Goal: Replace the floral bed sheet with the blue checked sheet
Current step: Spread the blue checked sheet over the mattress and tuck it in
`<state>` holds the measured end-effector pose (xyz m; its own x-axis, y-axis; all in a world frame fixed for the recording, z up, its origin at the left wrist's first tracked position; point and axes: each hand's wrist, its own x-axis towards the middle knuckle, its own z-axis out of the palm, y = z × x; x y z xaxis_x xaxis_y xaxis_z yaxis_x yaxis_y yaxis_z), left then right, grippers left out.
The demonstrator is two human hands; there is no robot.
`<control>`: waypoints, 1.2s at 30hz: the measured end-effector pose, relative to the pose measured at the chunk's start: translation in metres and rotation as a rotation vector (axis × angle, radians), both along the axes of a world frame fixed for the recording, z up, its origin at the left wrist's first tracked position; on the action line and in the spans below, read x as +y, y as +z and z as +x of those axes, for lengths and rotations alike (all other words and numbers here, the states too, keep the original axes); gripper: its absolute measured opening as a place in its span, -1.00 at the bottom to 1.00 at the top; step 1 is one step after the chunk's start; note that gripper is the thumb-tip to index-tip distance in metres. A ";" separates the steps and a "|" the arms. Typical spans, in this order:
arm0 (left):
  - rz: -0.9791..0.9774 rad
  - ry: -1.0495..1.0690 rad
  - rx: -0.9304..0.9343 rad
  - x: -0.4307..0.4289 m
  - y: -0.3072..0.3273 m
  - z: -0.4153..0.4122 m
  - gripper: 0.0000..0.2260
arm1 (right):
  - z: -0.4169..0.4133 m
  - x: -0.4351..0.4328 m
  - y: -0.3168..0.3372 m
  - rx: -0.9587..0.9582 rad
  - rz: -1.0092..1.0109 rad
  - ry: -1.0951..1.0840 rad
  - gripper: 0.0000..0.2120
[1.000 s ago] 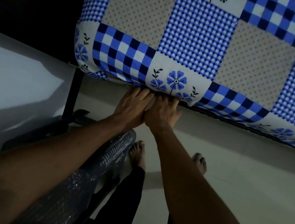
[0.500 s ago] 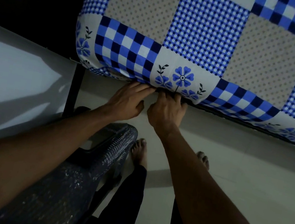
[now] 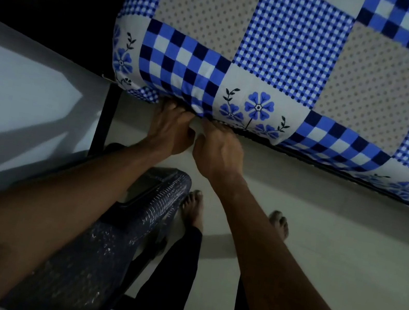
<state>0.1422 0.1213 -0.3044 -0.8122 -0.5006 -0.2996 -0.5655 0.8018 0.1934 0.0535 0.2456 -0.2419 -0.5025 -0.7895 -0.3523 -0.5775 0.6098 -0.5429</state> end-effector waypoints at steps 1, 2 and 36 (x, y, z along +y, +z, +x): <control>0.019 -0.001 -0.027 0.001 0.000 0.000 -0.66 | 0.001 -0.006 -0.005 -0.055 0.067 0.021 -0.60; 0.052 -0.003 -0.031 0.001 0.000 0.000 -0.63 | 0.001 -0.012 -0.009 -0.080 0.142 0.032 -0.57; -0.063 0.036 0.134 -0.077 0.012 0.085 -0.70 | 0.061 -0.105 -0.039 0.047 0.394 0.150 -0.24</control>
<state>0.2270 0.0442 -0.2925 -0.8239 -0.5446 -0.1568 -0.5667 0.7942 0.2193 0.1149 0.1409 -0.2808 -0.4149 -0.6649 -0.6212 -0.6940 0.6727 -0.2566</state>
